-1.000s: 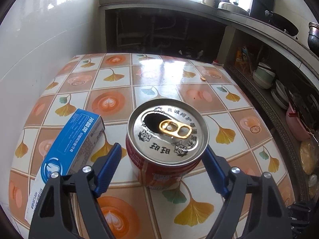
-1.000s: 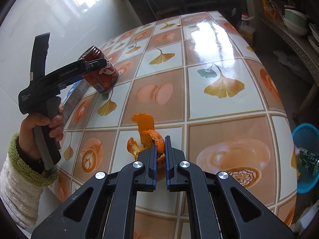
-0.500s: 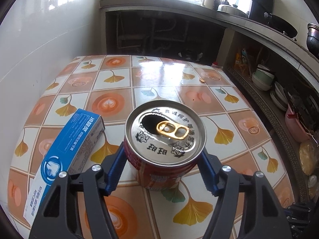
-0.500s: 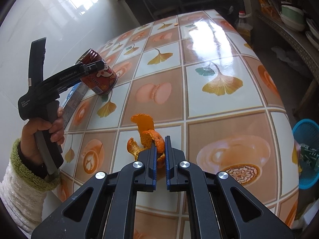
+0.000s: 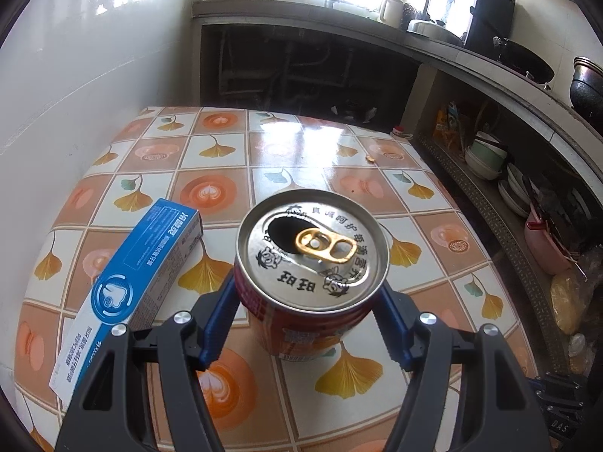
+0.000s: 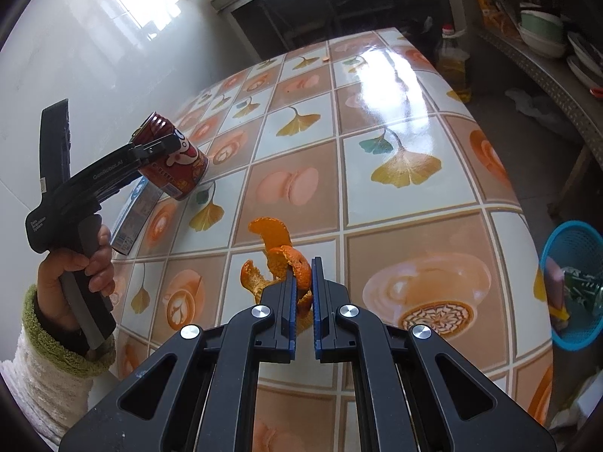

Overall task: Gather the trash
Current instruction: 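Grasp the red can with the left tool while the right tool holds the orange peel, then carry the red can and orange peel to the blue wastebasket with both tools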

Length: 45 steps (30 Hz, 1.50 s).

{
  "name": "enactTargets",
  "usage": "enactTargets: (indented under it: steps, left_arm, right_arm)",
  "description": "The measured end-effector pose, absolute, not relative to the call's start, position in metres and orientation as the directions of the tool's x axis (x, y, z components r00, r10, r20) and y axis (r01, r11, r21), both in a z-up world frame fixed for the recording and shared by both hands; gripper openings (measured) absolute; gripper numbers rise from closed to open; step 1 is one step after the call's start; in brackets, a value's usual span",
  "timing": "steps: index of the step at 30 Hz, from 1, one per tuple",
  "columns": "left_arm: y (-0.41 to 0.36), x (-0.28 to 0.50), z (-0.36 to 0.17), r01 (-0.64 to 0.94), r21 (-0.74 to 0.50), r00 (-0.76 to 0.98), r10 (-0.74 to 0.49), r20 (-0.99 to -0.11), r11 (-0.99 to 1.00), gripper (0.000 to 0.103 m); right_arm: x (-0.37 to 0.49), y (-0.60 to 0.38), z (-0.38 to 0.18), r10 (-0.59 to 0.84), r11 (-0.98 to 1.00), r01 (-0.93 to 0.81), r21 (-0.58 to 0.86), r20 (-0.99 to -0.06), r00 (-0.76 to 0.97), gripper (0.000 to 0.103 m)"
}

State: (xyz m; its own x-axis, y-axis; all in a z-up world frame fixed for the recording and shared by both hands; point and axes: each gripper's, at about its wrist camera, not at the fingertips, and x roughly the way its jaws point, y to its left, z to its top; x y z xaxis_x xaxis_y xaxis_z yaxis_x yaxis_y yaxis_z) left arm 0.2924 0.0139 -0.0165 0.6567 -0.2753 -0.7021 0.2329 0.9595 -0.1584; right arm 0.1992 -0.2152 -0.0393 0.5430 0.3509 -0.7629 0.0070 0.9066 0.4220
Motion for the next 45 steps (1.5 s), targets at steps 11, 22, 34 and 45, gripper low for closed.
enactTargets:
  steps: [11,22,34,45]
  left_arm:
    - [0.017,0.256,-0.001,0.253,-0.209,0.659,-0.326,-0.678,0.945,0.065]
    - [0.014,0.228,0.017,0.296,-0.232,0.664,-0.374,-0.647,0.927,0.065]
    - [0.008,0.207,0.029,0.33,-0.241,0.667,-0.406,-0.625,0.913,0.065]
    - [0.002,0.197,0.039,0.355,-0.235,0.671,-0.422,-0.61,0.905,0.065]
  right_arm:
    - [0.182,-0.22,-0.023,0.336,0.908,0.013,0.418,-0.748,0.572,0.005]
    - [0.167,-0.224,-0.011,0.329,0.908,0.011,0.418,-0.731,0.597,0.005]
    - [0.156,-0.229,-0.004,0.33,0.904,0.009,0.426,-0.714,0.617,0.005]
    - [0.147,-0.234,0.0,0.333,0.899,0.01,0.437,-0.699,0.632,0.005]
